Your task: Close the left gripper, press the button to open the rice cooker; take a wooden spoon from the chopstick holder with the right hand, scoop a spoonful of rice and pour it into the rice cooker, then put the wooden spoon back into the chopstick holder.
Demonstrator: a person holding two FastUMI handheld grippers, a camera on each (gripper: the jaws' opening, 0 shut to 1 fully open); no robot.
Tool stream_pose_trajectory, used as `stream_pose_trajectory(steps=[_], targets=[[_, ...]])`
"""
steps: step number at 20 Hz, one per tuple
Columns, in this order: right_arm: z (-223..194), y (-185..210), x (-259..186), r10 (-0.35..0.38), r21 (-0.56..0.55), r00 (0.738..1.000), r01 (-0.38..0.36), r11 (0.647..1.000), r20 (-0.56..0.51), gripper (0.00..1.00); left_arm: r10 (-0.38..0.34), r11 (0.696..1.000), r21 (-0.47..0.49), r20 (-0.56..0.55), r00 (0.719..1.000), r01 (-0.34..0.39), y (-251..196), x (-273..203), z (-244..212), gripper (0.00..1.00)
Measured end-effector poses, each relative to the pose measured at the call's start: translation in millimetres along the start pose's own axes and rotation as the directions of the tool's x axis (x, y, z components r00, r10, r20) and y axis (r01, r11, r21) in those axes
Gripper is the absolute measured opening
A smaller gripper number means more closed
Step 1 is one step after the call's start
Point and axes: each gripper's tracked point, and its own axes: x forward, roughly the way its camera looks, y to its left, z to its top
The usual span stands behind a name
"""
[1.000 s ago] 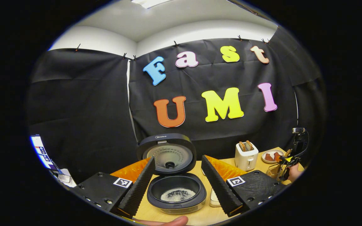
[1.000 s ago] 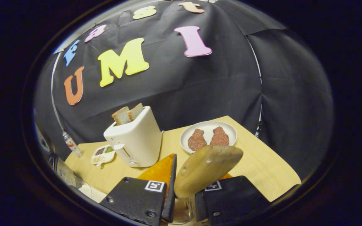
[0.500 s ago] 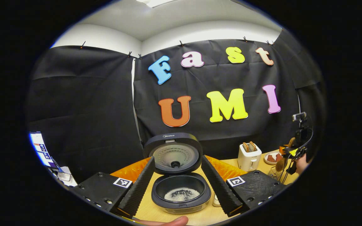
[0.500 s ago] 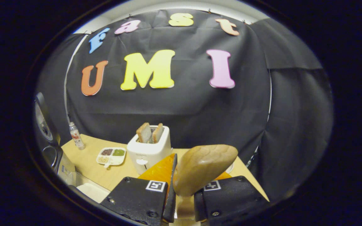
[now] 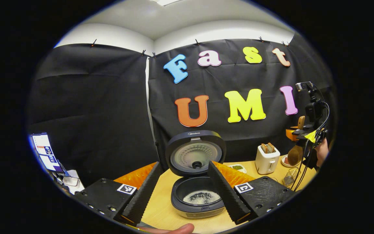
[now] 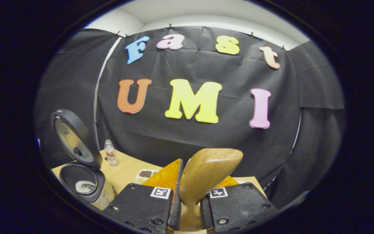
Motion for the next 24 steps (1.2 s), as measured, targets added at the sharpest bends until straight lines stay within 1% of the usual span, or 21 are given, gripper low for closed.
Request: stream_pose_trajectory(steps=[1,2,3,4,7,11,15,17,19,21,22,24], targets=[[-11,14,0,0.007,-0.011,1.000,-0.007,1.000,-0.016,0.24,0.008,1.000,-0.001,-0.004,1.000,-0.008,4,0,-3,0.94],[-23,26,2,0.009,-0.018,1.000,-0.010,1.000,-0.029,0.29,0.016,1.000,-0.002,-0.004,1.000,-0.016,9,0,-5,0.94],[-35,37,5,0.005,-0.035,0.999,-0.007,0.999,-0.042,0.24,0.022,1.000,-0.001,-0.005,1.000,-0.022,12,-1,-5,0.90],[-49,47,6,0.004,-0.058,0.999,-0.007,0.998,-0.048,0.24,0.030,1.000,-0.002,-0.005,1.000,-0.030,16,-2,-6,0.94],[-95,69,10,-0.005,-0.111,0.996,-0.006,0.994,-0.094,0.24,0.042,0.999,0.007,-0.014,0.999,-0.042,23,-1,-13,0.94],[-148,85,6,-0.031,-0.187,0.987,0.000,0.982,-0.160,0.24,0.053,0.998,0.019,-0.031,0.998,-0.053,28,-1,-21,0.94],[-185,100,4,-0.022,-0.230,0.973,-0.032,0.973,-0.228,0.24,0.062,0.998,0.029,-0.043,0.997,-0.060,32,-2,-28,0.94],[-204,108,0,-0.001,-0.205,0.963,-0.056,0.977,-0.271,0.24,0.063,0.998,0.028,-0.049,0.997,-0.061,32,-1,-30,0.94],[-212,119,-1,0.022,-0.176,0.957,-0.076,0.981,-0.289,0.25,0.064,0.998,0.029,-0.048,0.997,-0.062,34,-1,-30,0.94],[-216,127,-2,0.045,-0.137,0.953,-0.090,0.987,-0.300,0.24,0.064,0.998,0.028,-0.048,0.997,-0.063,35,-1,-29,0.94],[-216,130,-2,0.057,-0.110,0.951,-0.095,0.989,-0.305,0.28,0.065,0.998,0.027,-0.046,0.997,-0.064,37,-1,-28,0.94],[-219,136,-2,0.084,-0.033,0.945,-0.100,0.994,-0.316,0.28,0.066,0.998,0.027,-0.046,0.997,-0.065,38,0,-29,0.94]])
